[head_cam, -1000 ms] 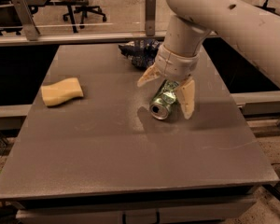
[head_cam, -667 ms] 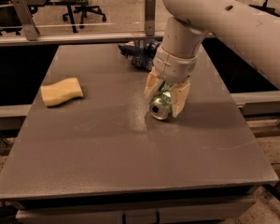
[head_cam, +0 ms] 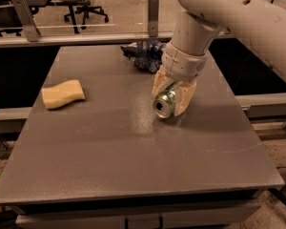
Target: Place green can upright
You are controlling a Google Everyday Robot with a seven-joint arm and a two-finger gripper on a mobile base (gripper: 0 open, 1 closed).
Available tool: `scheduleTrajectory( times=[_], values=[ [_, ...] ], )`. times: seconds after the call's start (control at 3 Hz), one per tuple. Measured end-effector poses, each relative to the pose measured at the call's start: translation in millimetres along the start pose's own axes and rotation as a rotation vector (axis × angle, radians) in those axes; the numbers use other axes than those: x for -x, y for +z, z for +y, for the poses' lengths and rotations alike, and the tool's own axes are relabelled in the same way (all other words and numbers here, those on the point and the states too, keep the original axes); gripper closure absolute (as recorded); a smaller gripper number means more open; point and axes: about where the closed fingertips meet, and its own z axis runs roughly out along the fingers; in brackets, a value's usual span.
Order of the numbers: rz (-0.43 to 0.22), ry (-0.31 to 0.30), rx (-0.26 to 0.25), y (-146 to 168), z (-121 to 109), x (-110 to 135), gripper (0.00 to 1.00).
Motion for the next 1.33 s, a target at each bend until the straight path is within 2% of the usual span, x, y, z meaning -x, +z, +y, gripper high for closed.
scheduleTrajectory(
  times=[0.33,0.67,1.0,1.33],
  values=[
    [-0.079,0.155,-0.092,-26,-1,-6,1.0],
    [-0.19,0.312,-0.192,-54,-4,-4,1.0],
    [-0.387,0.479,-0.31,-74,-3,5,1.0],
    [-0.541,0.57,-0.405,-87,-2,7,1.0]
  ],
)
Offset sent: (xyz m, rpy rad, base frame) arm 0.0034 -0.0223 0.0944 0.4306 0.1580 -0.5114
